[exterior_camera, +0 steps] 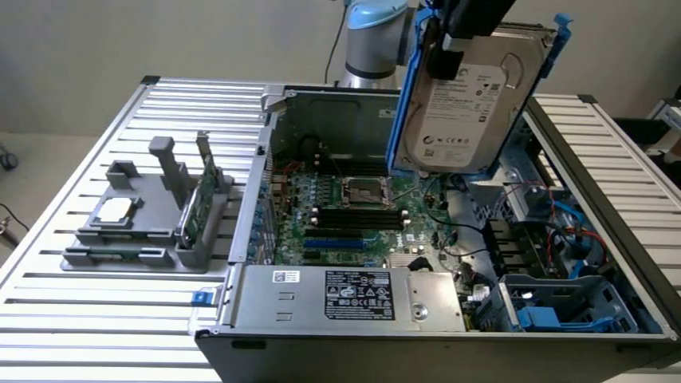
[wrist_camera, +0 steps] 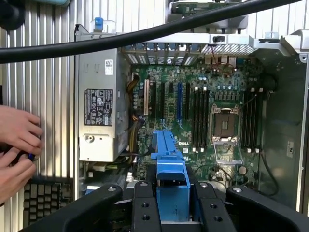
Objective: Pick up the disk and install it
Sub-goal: 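Pick up the disk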
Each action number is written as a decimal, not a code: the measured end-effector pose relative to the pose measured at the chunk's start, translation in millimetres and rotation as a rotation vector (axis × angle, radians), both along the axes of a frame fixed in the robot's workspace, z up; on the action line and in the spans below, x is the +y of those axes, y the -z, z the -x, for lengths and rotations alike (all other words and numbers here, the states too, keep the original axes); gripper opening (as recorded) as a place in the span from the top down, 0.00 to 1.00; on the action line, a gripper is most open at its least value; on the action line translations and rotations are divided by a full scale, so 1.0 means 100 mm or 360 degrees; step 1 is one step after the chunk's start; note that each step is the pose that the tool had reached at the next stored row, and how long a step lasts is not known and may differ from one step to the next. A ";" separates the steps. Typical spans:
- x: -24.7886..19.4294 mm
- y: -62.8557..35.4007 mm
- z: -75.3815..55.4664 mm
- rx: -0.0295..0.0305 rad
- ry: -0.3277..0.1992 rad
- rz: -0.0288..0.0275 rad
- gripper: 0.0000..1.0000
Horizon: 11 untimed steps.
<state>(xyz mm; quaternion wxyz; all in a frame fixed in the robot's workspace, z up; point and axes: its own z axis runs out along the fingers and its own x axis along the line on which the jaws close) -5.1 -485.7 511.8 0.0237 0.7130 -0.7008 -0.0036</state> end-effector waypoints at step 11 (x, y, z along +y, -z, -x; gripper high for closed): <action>-0.277 0.000 -0.25 0.00134 0.0000 0.00001 0.67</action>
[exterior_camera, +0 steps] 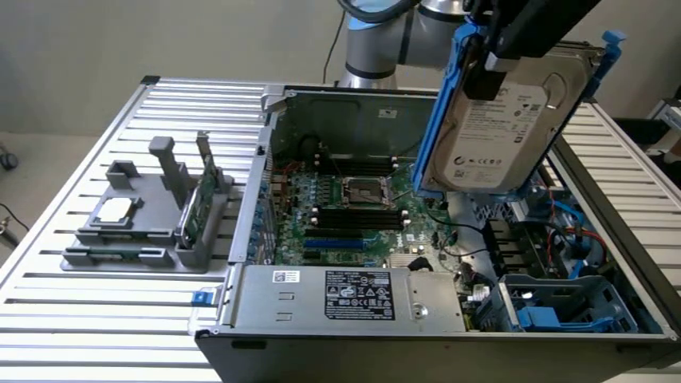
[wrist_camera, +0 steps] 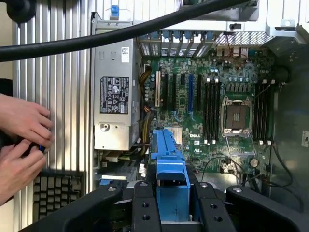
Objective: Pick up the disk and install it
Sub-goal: 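Pick up the disk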
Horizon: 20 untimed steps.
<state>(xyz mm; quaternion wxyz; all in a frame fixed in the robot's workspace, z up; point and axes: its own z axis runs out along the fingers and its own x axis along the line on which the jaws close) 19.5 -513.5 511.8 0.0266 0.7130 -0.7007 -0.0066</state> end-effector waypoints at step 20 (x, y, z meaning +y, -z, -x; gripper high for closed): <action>-0.455 0.000 -0.50 0.00268 0.0000 -0.00003 0.67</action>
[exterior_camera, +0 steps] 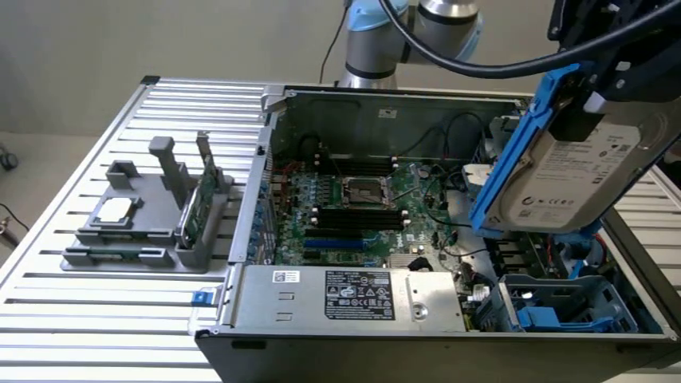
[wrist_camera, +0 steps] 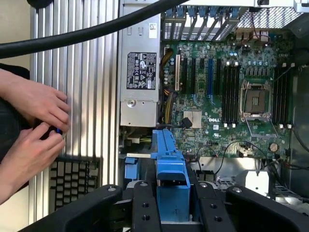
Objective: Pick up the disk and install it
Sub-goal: 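Pick up the disk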
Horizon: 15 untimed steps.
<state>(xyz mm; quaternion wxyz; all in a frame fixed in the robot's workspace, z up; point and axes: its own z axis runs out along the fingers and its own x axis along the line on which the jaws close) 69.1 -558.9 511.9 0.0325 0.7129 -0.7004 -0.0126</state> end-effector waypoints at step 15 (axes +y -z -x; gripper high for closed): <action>-0.221 0.046 -0.51 0.00099 0.0000 -0.00096 0.67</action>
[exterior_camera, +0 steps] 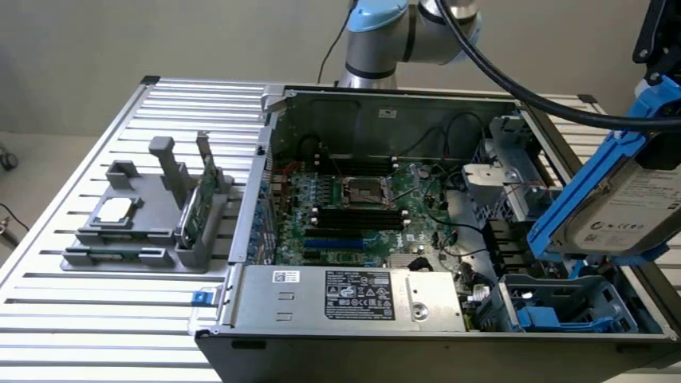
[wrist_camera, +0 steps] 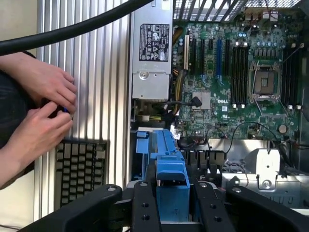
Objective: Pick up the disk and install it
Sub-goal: 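Pick up the disk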
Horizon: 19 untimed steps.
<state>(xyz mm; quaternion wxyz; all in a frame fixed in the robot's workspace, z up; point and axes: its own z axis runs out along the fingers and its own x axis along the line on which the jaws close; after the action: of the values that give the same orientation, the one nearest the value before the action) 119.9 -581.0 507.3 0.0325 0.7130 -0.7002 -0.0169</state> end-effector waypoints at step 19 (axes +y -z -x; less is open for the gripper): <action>-0.037 0.343 -0.05 -0.00140 -0.0012 -0.00011 0.67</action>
<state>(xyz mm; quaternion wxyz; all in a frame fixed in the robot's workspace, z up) 124.4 -584.8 473.0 0.0292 0.7156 -0.6977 -0.0139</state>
